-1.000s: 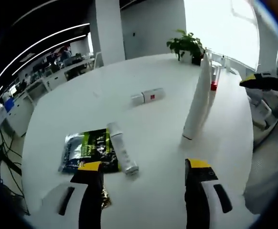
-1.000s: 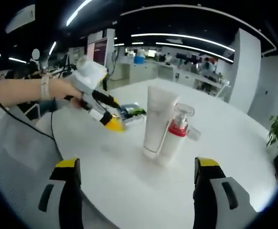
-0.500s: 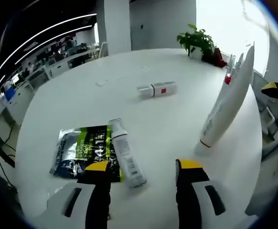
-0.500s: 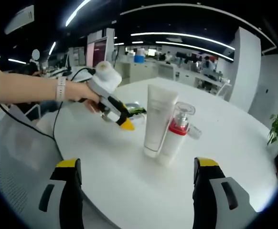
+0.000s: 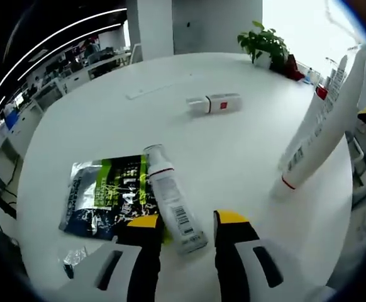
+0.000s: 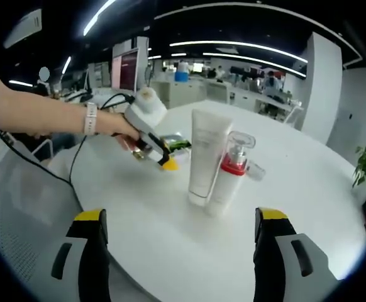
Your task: Arrange the skincare products in the storage area until every visible bottle or jar stands upright without overlapping.
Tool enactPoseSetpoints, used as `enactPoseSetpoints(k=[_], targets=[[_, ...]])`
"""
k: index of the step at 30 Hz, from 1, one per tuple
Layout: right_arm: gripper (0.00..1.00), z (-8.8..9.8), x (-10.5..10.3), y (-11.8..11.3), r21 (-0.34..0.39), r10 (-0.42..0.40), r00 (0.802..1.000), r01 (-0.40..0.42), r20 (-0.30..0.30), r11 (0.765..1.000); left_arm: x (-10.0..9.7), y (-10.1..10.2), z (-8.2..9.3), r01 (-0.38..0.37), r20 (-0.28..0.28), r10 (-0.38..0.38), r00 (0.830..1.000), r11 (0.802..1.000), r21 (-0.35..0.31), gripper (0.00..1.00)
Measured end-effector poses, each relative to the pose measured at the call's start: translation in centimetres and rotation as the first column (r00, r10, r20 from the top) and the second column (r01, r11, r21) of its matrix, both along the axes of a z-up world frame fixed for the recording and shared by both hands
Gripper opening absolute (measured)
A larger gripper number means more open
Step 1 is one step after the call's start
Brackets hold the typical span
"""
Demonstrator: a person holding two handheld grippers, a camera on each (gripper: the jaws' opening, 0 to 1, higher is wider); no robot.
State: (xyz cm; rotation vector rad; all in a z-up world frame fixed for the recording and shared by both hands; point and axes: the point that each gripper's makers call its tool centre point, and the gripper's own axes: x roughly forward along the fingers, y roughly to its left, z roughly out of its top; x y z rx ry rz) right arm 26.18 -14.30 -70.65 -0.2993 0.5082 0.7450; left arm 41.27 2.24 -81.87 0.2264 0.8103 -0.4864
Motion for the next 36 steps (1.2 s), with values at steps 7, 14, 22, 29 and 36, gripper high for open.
enactPoseSetpoints(k=[7, 14, 22, 29, 36], targets=[[0.95, -0.1, 0.2, -0.1, 0.002, -0.008, 1.000, 0.008, -0.011, 1.000, 0.7, -0.1, -0.2, 0.003, -0.020, -0.003, 1.000, 1.000, 0.006, 0.25], [0.95, -0.5, 0.2, -0.3, -0.009, -0.012, 1.000, 0.012, -0.021, 1.000, 0.9, 0.1, -0.4, 0.000, -0.022, 0.001, 1.000, 1.000, 0.031, 0.21], [0.95, -0.6, 0.2, -0.3, -0.013, -0.011, 1.000, 0.010, -0.029, 1.000, 1.3, 0.1, -0.5, 0.011, -0.004, -0.011, 1.000, 0.998, 0.058, 0.20], [0.95, -0.6, 0.2, -0.3, -0.016, -0.011, 1.000, 0.011, -0.027, 1.000, 1.3, 0.2, -0.5, -0.002, -0.003, 0.002, 1.000, 0.997, 0.079, 0.19], [0.95, -0.7, 0.1, -0.2, -0.025, 0.003, 1.000, -0.004, -0.026, 1.000, 1.1, 0.6, -0.7, 0.007, -0.004, -0.007, 1.000, 0.994, 0.106, 0.18]])
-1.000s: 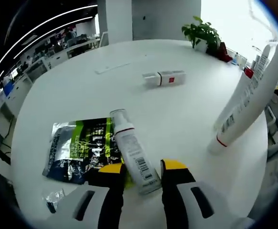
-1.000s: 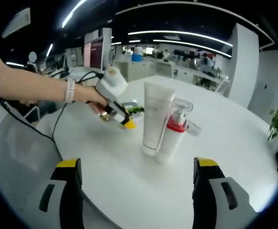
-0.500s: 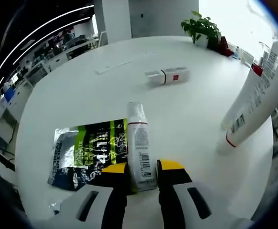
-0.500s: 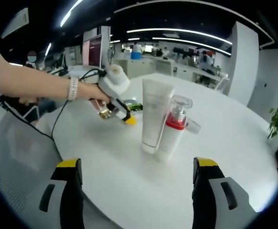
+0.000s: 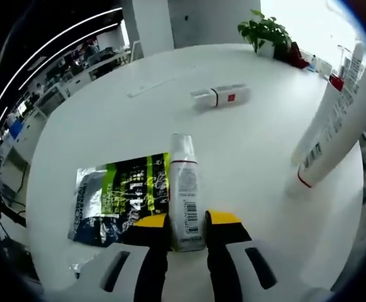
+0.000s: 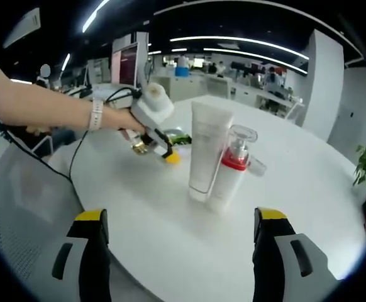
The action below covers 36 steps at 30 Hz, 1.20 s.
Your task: Arrange the skincare products in the storage area until every visible bottle or jar stands upright without overlapping.
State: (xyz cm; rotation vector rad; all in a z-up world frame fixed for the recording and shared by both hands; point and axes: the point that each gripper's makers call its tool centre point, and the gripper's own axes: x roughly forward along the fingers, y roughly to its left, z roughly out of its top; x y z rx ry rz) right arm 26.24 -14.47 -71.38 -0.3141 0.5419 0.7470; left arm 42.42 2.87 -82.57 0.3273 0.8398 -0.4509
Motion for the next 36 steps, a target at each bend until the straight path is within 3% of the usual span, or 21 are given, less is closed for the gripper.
enactPoseSetpoints(k=[8, 19, 25, 32, 36], targets=[[0.95, 0.2, -0.1, 0.1, -0.001, 0.008, 1.000, -0.008, 0.010, 1.000, -1.2, -0.3, 0.0, 0.022, 0.012, -0.022, 1.000, 1.000, -0.005, 0.17], [0.94, 0.2, -0.3, 0.2, -0.016, 0.025, 0.999, -0.025, 0.021, 1.000, -3.6, -1.0, 0.1, -0.010, -0.041, 0.008, 0.999, 0.998, -0.061, 0.17], [0.94, 0.8, 0.2, -0.1, -0.007, 0.006, 0.999, -0.005, 0.048, 1.000, -5.2, -1.2, 0.4, 0.014, -0.032, -0.016, 0.999, 0.997, -0.070, 0.17], [0.94, 0.5, -0.1, 0.0, -0.029, 0.022, 0.999, -0.021, 0.049, 0.999, -5.6, -1.1, 1.1, -0.031, -0.037, 0.025, 0.999, 0.989, -0.146, 0.17], [0.94, 0.6, 0.0, 0.0, -0.025, 0.020, 0.998, -0.019, 0.052, 1.000, -6.3, -0.9, 1.3, -0.048, -0.038, 0.043, 0.998, 0.989, -0.137, 0.17]])
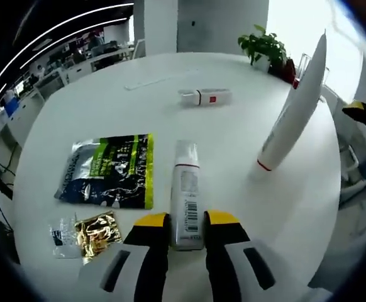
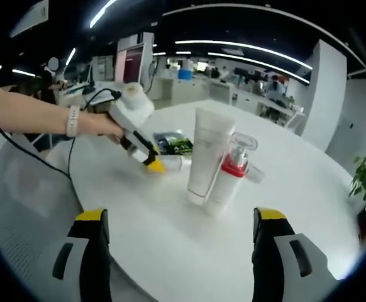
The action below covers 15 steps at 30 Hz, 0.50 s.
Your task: Arrange the skincare products in the storage area until every visible bottle or jar stands upright without overlapping.
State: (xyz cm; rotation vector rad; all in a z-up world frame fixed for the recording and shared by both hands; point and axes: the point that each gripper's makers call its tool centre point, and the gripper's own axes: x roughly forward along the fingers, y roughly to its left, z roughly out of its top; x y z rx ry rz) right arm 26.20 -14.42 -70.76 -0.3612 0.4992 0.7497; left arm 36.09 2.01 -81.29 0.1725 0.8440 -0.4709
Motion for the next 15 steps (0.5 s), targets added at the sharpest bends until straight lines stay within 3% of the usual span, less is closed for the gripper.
enactPoseSetpoints(k=[3, 15], targets=[[0.94, -0.1, -0.1, 0.0, -0.004, 0.002, 1.000, -0.002, -0.001, 1.000, -0.3, 0.3, 0.1, -0.024, -0.028, 0.023, 0.999, 0.999, -0.038, 0.16], [0.93, -0.4, -0.2, -0.1, -0.024, 0.007, 1.000, -0.008, -0.009, 1.000, -2.0, 1.1, 0.8, -0.042, -0.054, 0.038, 0.998, 0.997, -0.072, 0.16]])
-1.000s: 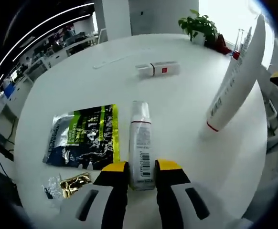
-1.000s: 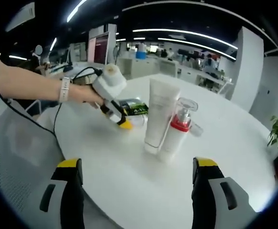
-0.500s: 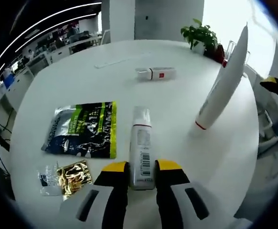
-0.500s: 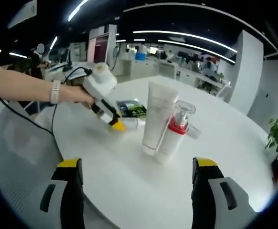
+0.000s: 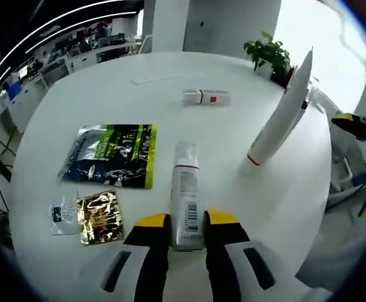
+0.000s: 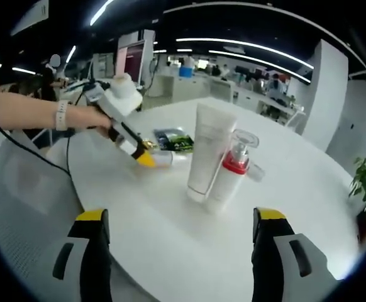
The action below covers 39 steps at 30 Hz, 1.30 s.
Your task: Arrange the skincare products in the storage area until every visible bottle or jar stands upright without overlapping.
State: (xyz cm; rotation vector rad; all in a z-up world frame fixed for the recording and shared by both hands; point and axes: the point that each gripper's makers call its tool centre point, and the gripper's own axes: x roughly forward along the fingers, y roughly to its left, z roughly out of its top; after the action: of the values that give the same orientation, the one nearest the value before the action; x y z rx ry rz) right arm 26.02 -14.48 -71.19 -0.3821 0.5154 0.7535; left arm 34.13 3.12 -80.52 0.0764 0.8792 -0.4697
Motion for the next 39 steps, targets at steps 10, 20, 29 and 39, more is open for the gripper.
enactPoseSetpoints(k=[10, 20, 29, 39], targets=[[0.93, 0.2, 0.0, 0.0, 0.025, -0.008, 1.000, 0.008, -0.009, 1.000, -1.5, 0.0, 2.6, -0.008, 0.033, 0.011, 0.999, 0.997, -0.075, 0.17], [0.92, 0.0, -0.5, 0.8, 0.023, 0.029, 0.999, -0.029, -0.017, 0.999, -4.4, -0.2, 5.7, -0.015, 0.093, 0.027, 0.995, 0.992, -0.122, 0.17], [0.90, 0.2, -0.9, 1.8, 0.071, 0.063, 0.998, -0.061, -0.031, 0.996, -5.5, -1.3, 9.6, -0.025, 0.168, 0.065, 0.984, 0.973, -0.231, 0.17], [0.78, 1.6, -1.3, 2.7, 0.154, 0.090, 0.996, -0.090, 0.006, 0.984, -5.8, -2.3, 11.5, -0.008, 0.220, 0.073, 0.973, 0.959, -0.282, 0.17]])
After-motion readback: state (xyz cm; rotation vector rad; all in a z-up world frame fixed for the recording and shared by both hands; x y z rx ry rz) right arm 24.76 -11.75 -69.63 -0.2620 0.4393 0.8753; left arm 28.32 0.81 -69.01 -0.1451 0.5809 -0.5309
